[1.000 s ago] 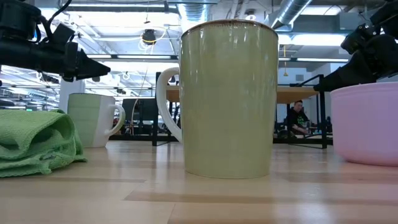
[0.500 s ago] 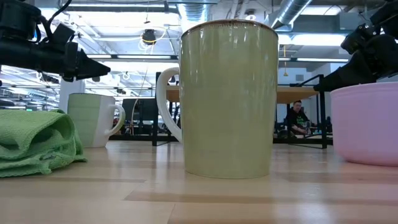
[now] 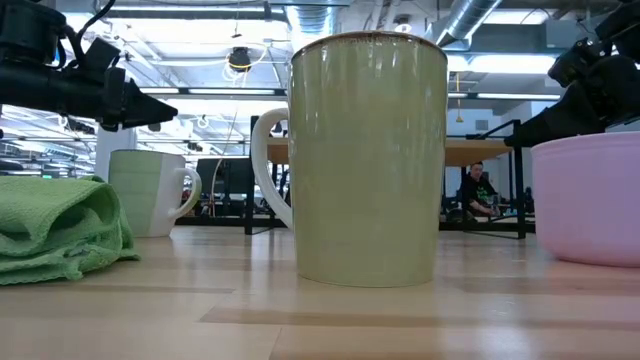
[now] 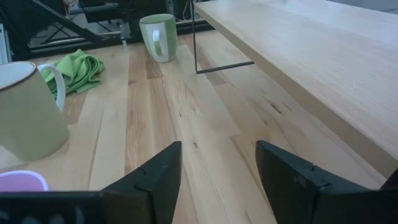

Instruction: Stack small to large cups/mugs on shelf

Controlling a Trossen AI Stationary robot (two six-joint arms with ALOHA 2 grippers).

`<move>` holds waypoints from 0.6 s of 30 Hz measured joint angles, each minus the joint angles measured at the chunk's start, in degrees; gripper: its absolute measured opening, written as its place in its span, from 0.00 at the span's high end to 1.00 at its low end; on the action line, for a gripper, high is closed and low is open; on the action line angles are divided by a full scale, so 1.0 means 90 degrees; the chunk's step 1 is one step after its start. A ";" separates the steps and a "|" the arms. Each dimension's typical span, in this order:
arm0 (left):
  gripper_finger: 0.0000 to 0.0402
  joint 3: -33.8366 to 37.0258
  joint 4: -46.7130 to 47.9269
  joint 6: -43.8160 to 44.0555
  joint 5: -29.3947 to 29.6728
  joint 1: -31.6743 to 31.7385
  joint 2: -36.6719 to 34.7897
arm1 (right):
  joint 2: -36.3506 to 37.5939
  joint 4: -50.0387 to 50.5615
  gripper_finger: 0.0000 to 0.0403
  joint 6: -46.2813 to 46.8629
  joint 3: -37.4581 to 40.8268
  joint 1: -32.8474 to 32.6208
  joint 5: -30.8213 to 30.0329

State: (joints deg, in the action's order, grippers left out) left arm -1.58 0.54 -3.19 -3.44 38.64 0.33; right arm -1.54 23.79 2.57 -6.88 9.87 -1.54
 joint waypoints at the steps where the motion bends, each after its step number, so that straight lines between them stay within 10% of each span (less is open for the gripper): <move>1: 0.54 0.0000 0.0001 0.0000 0.0000 0.0001 0.0001 | 0.0000 0.0000 0.44 -0.0002 0.0000 0.0002 0.0000; 18: 0.54 0.0000 0.0001 -0.0001 0.0000 0.0000 -0.0001 | 0.0000 0.0000 0.44 0.0000 0.0000 0.0002 0.0000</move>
State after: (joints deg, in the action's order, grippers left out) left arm -1.58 0.55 -3.20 -3.44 38.64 0.32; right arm -1.54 23.79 2.57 -6.87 9.89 -1.54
